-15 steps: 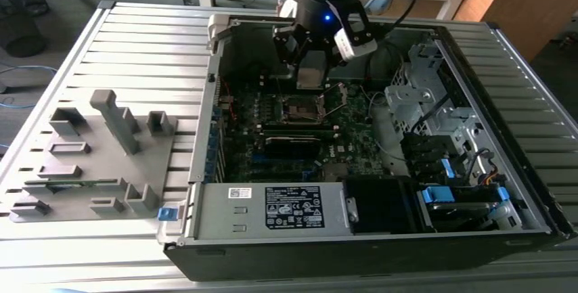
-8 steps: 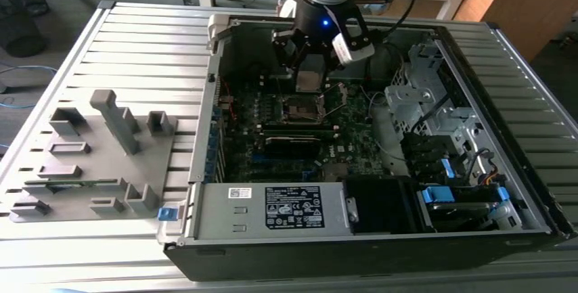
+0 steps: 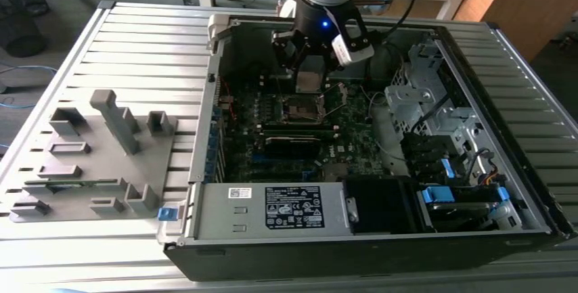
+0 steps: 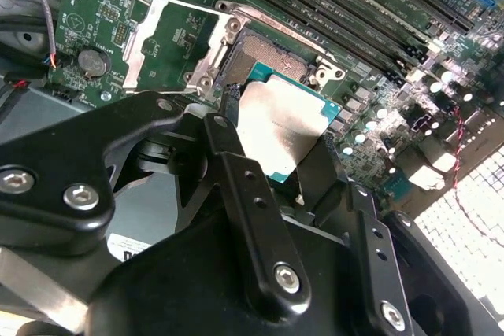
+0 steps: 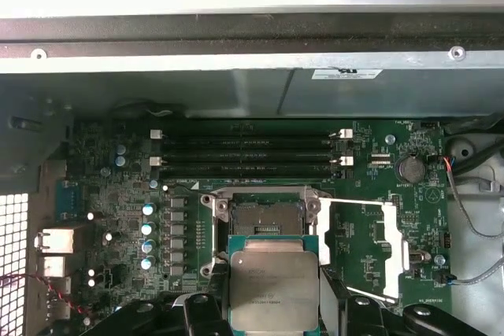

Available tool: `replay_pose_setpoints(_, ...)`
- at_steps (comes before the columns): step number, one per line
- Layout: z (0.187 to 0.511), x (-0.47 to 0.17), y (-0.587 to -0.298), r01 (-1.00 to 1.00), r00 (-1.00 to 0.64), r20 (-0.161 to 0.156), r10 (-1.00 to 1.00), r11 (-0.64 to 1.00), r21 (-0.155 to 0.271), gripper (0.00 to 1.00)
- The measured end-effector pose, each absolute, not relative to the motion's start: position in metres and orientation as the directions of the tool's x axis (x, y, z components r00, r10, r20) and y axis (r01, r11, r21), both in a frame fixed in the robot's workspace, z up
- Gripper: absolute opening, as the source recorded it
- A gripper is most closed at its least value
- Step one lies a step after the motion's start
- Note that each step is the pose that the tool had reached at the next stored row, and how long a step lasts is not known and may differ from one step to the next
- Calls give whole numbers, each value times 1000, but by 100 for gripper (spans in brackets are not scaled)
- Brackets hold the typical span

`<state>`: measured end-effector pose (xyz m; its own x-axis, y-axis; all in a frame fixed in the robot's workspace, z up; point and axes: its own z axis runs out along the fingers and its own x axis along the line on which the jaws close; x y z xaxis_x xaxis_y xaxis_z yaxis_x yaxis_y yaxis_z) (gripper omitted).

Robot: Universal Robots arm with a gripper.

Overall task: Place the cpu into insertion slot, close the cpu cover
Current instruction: 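Place the cpu into insertion slot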

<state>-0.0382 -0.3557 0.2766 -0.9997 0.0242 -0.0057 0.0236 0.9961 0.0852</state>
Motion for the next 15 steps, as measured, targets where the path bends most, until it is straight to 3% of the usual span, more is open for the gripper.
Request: replay_pose_setpoints(15, 258, -45, -356, 21, -999, -28, 24, 996, 86, 54)
